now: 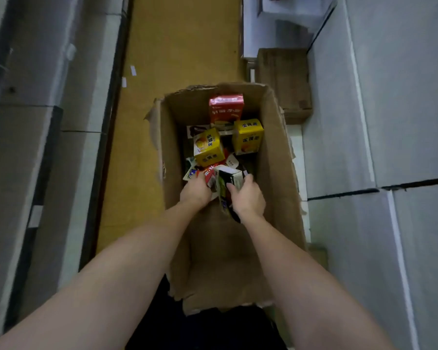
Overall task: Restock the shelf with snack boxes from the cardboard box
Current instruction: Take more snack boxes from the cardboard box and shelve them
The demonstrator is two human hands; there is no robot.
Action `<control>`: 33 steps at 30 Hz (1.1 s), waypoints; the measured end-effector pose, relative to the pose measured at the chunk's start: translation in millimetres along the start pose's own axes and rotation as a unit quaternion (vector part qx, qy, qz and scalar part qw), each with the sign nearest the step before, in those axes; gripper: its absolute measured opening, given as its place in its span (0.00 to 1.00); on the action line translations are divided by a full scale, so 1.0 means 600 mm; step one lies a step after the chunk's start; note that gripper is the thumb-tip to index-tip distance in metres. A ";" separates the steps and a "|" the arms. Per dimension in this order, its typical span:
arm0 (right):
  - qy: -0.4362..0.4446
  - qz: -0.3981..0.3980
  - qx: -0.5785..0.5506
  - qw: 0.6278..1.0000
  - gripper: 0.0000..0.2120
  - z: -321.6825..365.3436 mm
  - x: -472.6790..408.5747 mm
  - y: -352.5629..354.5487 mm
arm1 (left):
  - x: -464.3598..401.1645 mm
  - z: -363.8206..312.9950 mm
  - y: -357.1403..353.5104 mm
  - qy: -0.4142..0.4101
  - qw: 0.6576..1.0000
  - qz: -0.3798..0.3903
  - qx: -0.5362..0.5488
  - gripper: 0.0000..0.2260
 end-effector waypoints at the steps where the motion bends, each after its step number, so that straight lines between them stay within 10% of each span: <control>1: -0.009 -0.010 0.003 1.000 0.25 -0.001 -0.004 0.003 | -0.010 0.002 0.001 0.004 1.000 -0.007 0.010 0.17; 14: -0.082 -0.006 -0.009 0.997 0.23 0.002 -0.039 -0.034 | -0.096 0.054 -0.058 0.096 0.972 0.063 0.207 0.22; 21: -0.092 -0.020 -0.003 0.996 0.21 -0.010 -0.039 -0.037 | -0.106 0.025 -0.088 -0.024 0.997 0.071 0.005 0.37; 33: -0.088 -0.047 0.000 0.995 0.21 -0.016 -0.025 -0.003 | -0.064 0.002 -0.055 -0.018 0.991 -0.002 -0.132 0.30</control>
Point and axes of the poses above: each hand's wrist, its own x-axis away from the middle knuckle, its own y-axis out of the back of the hand, z = x × y, the point moved 10 cm from there along -x, towards the middle knuckle, and after that the axes turned 3 degrees about -z, right-handed, at the moved point
